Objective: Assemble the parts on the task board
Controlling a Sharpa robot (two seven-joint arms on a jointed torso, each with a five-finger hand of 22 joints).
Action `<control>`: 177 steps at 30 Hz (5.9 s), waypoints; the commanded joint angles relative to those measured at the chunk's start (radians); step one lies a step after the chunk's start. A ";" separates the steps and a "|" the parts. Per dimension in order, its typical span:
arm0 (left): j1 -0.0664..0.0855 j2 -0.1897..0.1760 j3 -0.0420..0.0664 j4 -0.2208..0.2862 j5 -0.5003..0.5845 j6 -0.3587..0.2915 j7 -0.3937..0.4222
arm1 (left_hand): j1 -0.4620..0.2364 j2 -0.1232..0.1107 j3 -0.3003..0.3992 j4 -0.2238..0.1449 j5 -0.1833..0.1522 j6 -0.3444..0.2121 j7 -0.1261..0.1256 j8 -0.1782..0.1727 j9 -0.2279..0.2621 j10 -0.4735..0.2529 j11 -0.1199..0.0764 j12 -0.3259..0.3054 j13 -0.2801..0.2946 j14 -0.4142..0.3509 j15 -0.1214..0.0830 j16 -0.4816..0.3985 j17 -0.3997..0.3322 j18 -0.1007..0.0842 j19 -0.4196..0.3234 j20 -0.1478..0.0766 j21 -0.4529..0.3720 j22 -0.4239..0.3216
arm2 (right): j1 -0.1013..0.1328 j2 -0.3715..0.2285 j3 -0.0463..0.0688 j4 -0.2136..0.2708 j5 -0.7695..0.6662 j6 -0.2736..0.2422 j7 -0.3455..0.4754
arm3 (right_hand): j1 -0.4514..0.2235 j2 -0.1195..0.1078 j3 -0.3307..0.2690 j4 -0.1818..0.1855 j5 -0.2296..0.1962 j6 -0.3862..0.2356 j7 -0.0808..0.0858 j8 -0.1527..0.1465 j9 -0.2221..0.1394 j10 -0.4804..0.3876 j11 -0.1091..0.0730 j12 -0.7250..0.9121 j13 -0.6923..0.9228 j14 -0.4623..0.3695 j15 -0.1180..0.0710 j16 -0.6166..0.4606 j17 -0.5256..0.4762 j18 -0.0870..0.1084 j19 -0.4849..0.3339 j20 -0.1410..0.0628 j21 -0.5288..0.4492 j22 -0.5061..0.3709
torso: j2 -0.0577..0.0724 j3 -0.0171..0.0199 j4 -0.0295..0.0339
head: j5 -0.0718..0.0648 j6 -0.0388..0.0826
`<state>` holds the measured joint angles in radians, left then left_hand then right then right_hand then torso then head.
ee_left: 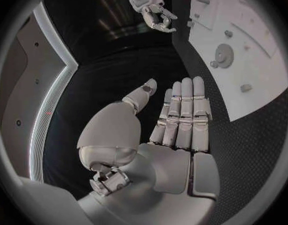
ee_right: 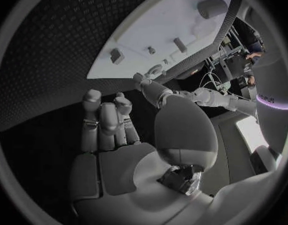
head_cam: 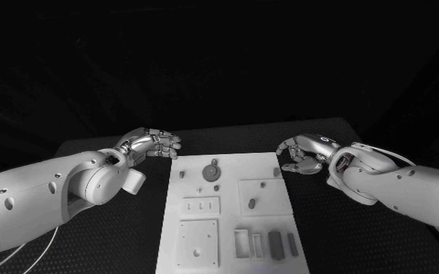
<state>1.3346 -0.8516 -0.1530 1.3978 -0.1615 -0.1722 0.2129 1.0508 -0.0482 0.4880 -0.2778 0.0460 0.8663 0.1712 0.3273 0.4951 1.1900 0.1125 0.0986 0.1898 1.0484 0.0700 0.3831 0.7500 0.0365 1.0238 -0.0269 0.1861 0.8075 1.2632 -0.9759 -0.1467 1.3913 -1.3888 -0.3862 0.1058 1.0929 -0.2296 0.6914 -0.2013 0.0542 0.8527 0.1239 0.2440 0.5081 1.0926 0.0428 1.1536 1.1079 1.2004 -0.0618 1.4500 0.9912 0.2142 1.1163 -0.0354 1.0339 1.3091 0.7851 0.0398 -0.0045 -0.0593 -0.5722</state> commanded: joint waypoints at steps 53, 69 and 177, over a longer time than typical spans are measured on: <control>-0.004 0.002 0.000 -0.007 -0.004 0.022 0.008 | -0.007 0.002 0.001 -0.001 0.005 -0.002 0.001 -0.002 -0.001 0.004 0.006 -0.013 0.003 0.009 -0.001 -0.012 0.008 0.009 0.003 -0.004 -0.009 0.003 | -0.108 0.105 0.000 -0.126 -0.024 -0.114 -0.074 | -0.012 0.007 -0.024 0.065 0.002 0.057 0.019 0.019 0.009 0.000 -0.012 0.014 -0.013 0.028 -0.012 0.017 0.042 0.048 0.008 -0.005 0.003 0.012 | 0.000 -0.0023 0.0048 | -0.011 -0.025; -0.004 0.001 0.000 -0.009 -0.004 0.022 0.008 | -0.007 0.002 0.001 -0.001 0.005 -0.002 0.001 -0.002 -0.001 0.004 0.006 -0.015 0.004 0.009 -0.001 -0.014 0.009 0.009 0.003 -0.004 -0.010 0.004 | -0.115 0.117 0.000 -0.140 -0.023 -0.113 -0.073 | -0.008 0.012 -0.025 0.063 0.002 0.068 0.014 0.025 0.013 0.006 -0.017 0.015 -0.016 0.035 -0.016 0.019 0.045 0.048 0.011 -0.008 0.004 0.012 | 0.000 -0.0027 0.0043 | -0.008 -0.027; 0.001 0.165 -0.002 0.053 -0.249 0.009 -0.362 | -0.147 -0.018 -0.036 0.093 0.003 0.065 -0.022 -0.015 -0.013 0.123 -0.054 0.019 0.121 0.099 -0.051 0.008 0.172 0.011 0.074 -0.051 0.025 0.082 | -0.012 0.290 0.024 0.125 -0.079 -0.048 -0.201 | -0.015 0.177 -0.030 -0.072 0.003 0.198 -0.037 0.088 0.075 0.051 -0.065 0.009 -0.024 0.080 -0.059 0.027 0.079 0.048 0.021 -0.017 0.015 0.012 | -0.042 -0.0145 -0.0033 | 0.038 -0.024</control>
<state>1.3348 -0.6897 -0.1553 1.4495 -0.3982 -0.1717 -0.1412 0.9169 -0.0671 0.4502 -0.1902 0.0460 0.9253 0.1479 0.3132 0.4826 1.3064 0.0602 0.1152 0.3104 1.1399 0.0179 0.3902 0.9210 0.0288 1.0921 -0.0804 0.2059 0.8887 1.2516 -0.6872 -0.1232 1.5128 -1.4526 -0.4421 -0.0983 1.0751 -0.0620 0.6554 -0.2706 0.0532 0.9857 0.0672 0.3085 0.5500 1.1402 -0.0178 1.1653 1.0831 1.2775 -0.1174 1.4747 1.0699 0.2153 1.1362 -0.0443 1.0447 1.3091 0.7430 0.0255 -0.0091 -0.0210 -0.5949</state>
